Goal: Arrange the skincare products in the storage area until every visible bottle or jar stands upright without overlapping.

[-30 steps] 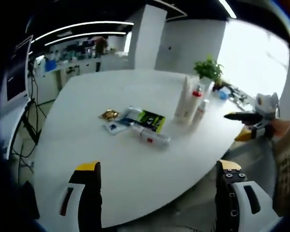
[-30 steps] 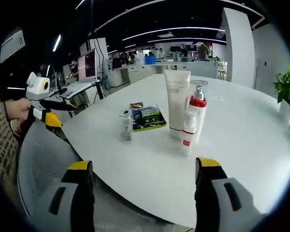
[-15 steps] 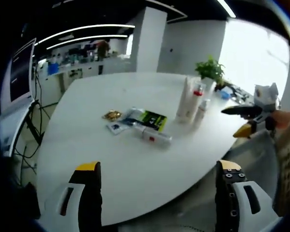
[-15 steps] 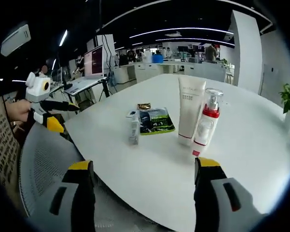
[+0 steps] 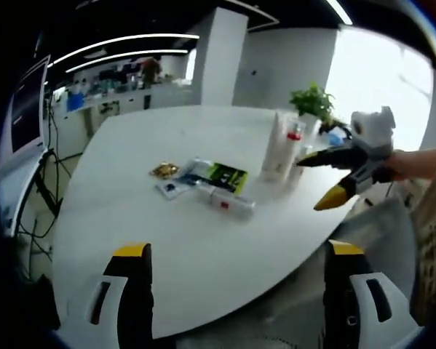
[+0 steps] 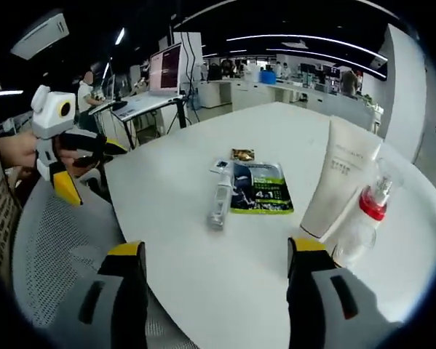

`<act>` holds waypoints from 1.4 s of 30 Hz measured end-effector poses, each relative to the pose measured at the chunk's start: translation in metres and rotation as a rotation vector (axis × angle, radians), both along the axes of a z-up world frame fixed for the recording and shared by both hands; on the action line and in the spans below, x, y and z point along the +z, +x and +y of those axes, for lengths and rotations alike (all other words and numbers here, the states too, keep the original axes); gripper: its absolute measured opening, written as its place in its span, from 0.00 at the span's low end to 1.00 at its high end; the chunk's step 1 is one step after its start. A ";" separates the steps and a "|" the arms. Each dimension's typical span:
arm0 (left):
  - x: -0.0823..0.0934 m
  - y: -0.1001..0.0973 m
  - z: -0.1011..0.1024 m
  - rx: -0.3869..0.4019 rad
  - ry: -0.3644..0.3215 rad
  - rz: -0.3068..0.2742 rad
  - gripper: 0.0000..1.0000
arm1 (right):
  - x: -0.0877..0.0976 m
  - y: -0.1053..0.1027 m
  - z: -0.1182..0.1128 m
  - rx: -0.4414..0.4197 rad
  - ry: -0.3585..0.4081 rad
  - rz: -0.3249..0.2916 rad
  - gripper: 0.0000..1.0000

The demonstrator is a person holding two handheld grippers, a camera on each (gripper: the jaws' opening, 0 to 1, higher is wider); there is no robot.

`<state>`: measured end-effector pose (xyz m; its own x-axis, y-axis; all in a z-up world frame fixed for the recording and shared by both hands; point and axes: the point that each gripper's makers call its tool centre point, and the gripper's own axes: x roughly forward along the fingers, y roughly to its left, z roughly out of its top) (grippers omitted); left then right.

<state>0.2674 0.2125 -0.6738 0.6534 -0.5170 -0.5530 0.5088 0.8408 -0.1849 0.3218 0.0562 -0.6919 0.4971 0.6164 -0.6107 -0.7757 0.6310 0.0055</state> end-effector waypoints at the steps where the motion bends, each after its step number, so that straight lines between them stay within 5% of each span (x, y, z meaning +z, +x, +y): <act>1: 0.000 0.000 0.001 0.004 -0.005 0.004 0.97 | -0.001 0.002 0.004 0.010 -0.005 -0.001 0.76; 16: 0.001 0.002 0.005 0.032 -0.039 0.016 0.96 | -0.020 0.039 0.044 0.096 -0.053 0.033 0.68; 35: 0.000 0.003 0.008 0.052 -0.046 0.023 0.95 | -0.066 0.067 0.071 0.092 -0.171 0.135 0.41; 38: 0.000 0.002 0.008 0.050 -0.047 0.025 0.95 | -0.076 0.065 0.070 0.069 -0.213 0.197 0.37; 42: 0.000 0.002 0.008 0.052 -0.045 0.024 0.95 | -0.079 0.070 0.072 0.052 -0.239 0.200 0.26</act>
<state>0.2698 0.2200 -0.6736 0.6669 -0.5077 -0.5454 0.4601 0.8563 -0.2346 0.3915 0.1287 -0.7709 0.3239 0.4649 -0.8240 -0.8058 0.5920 0.0173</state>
